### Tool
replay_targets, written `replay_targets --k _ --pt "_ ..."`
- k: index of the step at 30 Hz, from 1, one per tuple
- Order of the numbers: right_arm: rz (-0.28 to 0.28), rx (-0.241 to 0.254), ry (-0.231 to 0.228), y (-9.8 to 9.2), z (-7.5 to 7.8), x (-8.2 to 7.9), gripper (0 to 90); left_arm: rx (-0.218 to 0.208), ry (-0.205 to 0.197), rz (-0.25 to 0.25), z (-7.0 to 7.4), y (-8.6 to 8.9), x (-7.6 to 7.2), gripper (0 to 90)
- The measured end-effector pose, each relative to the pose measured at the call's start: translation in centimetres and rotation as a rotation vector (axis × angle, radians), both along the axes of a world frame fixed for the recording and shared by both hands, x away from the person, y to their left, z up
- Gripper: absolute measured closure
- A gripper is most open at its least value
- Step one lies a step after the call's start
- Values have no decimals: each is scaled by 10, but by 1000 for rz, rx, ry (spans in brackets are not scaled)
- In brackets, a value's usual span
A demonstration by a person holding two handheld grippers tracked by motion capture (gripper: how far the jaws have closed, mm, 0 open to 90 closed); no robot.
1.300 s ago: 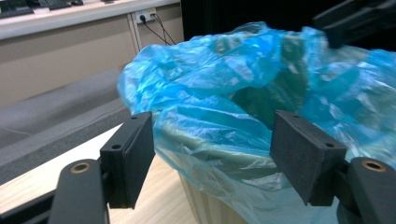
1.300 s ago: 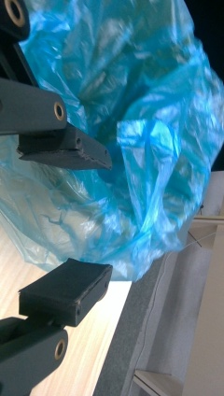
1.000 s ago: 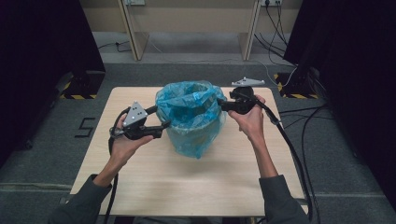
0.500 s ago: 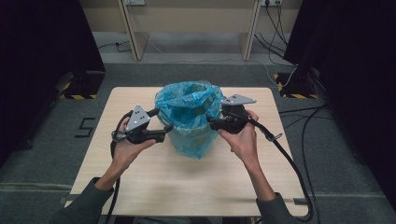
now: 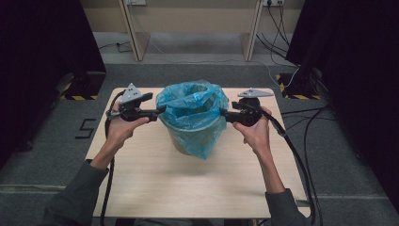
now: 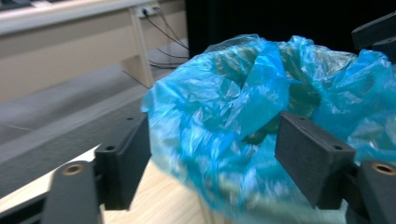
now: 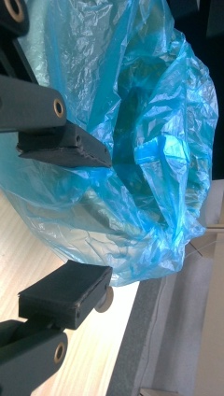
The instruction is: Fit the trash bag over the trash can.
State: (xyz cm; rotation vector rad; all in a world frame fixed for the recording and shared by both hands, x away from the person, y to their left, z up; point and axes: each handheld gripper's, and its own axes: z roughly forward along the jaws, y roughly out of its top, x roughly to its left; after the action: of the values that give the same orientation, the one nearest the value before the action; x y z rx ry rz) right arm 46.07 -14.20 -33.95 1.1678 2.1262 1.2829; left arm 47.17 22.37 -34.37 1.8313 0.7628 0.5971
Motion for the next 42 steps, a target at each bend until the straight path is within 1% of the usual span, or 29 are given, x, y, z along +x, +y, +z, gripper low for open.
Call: replay_targets --k 1,2,3,4,5,6,7,8,9,10,13,14,15,16,17,18,21,22,24,25,27,29,31,32,33,34,36,40,42 --pt "0 0 0 0 0 0 413 0 0 0 0 0 0 318" --pt "8 -2 -2 1 0 -1 413 62 -15 -29 2 -7 6 347" --pt "8 -2 -2 1 0 -1 413 62 -15 -29 2 -7 6 370" --pt "13 0 -3 2 0 -3 413 98 -10 -65 3 -14 10 400" --pt "13 0 -3 2 0 -3 413 98 -10 -65 3 -14 10 439" --pt "17 1 0 3 0 -3 410 114 -8 -85 3 -19 13 465" --pt "18 2 1 3 0 -4 409 114 -8 -85 3 -19 13 523" --pt "18 1 0 3 0 -4 408 129 -7 -99 3 -20 15 564" --pt "18 1 0 3 0 -4 408 134 2 -102 1 -20 18 564" --pt "19 0 0 2 0 -4 408 141 3 -102 -2 -20 23 676" --pt "19 2 0 2 0 -4 408 137 -3 -93 -4 -17 27 806" --pt "20 3 0 2 0 -4 411 115 -14 -71 -4 -13 32 843" --pt "20 3 0 2 0 -4 411 115 -14 -71 -4 -13 32 857" --pt "21 3 -1 2 0 -4 415 103 -18 -57 -4 -10 36 857" --pt "19 -1 -4 1 0 -4 419 87 -22 -40 -3 -6 39 887" --pt "16 -3 -6 1 0 -4 419 79 -30 -15 -4 1 47 892" --pt "15 -1 -7 1 -1 -4 419 66 -18 2 -8 6 53 893" --pt "17 5 -9 0 -1 -4 418 55 4 23 -15 10 59 893" --pt "18 9 -8 0 -1 -4 418 47 12 28 -18 13 63 892" --pt "24 18 -13 1 -2 -6 411 16 31 34 -25 15 67 892" --pt "25 20 -16 1 -2 -8 405 12 34 39 -28 16 68 892" --pt "28 29 -39 1 0 -17 371 19 51 33 -37 17 68 890" --pt "32 37 -48 1 1 -21 366 19 56 36 -39 17 68 888" --pt "43 57 -62 2 3 -28 352 13 63 39 -42 18 68 887" --pt "50 61 -69 2 3 -31 349 -7 76 36 -46 18 67 887" --pt "58 68 -70 4 3 -34 349 -5 81 34 -49 17 67 887" --pt "67 57 -63 9 1 -38 344 -2 90 32 -54 16 66 887" --pt "47 13 -51 15 -6 -37 374 -4 105 26 -61 16 63 887" --pt "45 18 -46 15 -8 -36 389 3 107 22 -63 16 61 888"
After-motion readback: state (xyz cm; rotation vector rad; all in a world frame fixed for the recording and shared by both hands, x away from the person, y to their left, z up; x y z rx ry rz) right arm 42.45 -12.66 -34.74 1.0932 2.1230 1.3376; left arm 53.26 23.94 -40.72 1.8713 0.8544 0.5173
